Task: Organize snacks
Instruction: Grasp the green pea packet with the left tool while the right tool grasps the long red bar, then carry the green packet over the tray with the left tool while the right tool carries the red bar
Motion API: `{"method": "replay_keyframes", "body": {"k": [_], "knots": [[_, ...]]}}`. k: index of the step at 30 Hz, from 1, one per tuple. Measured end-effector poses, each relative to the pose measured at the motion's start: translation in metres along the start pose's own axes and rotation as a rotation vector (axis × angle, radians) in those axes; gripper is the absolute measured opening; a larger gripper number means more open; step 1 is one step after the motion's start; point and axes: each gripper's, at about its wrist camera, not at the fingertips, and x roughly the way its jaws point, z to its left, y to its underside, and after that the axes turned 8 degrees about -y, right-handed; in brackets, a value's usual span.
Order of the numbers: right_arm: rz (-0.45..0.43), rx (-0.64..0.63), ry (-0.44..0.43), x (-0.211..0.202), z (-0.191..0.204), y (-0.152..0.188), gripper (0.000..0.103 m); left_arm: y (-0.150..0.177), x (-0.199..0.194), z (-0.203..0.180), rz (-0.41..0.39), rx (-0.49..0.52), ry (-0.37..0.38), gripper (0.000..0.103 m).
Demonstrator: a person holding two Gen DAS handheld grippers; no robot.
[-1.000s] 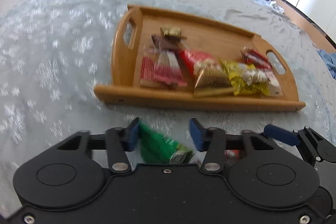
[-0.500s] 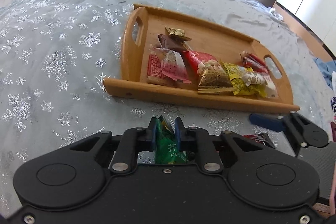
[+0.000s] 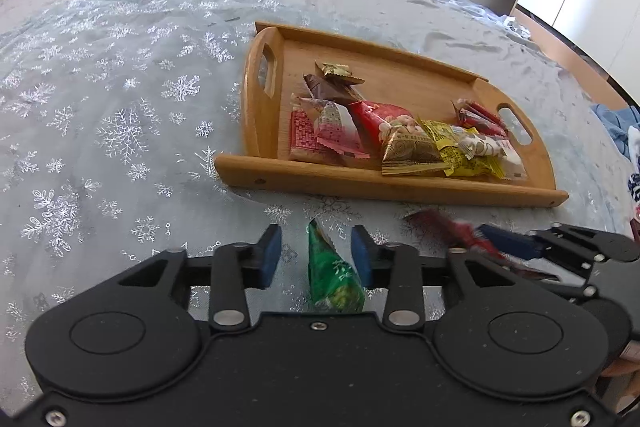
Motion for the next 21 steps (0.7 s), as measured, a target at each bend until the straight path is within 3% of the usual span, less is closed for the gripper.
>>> {"method": "replay_keyframes", "body": {"k": [4,6,10,14,16,19,21], "knots": [[-0.001,0.093,0.105,-0.014,-0.011,0.006,0.032,0.006,-0.005,-0.003,-0.017,0.02,-0.005,0.05],[0.005,0.139,0.112,-0.022,-0.016,0.01,0.035,0.009,-0.006,-0.006,-0.024,0.037,-0.009,0.054],[-0.002,0.132,0.119,-0.032,-0.012,0.017,0.053,0.016,-0.008,-0.014,-0.043,0.082,-0.022,0.062],[-0.006,0.06,0.142,-0.03,-0.002,0.021,0.053,0.024,-0.005,-0.021,-0.038,0.114,-0.023,0.064],[-0.008,0.047,0.147,-0.027,0.001,0.021,0.054,0.028,-0.003,-0.023,-0.039,0.121,-0.027,0.06],[-0.021,0.053,0.139,-0.024,0.001,0.02,0.054,0.031,0.0,-0.024,-0.034,0.13,-0.033,0.034],[-0.029,0.068,0.127,-0.022,-0.001,0.02,0.054,0.032,-0.001,-0.025,-0.039,0.138,-0.032,0.028]]}}
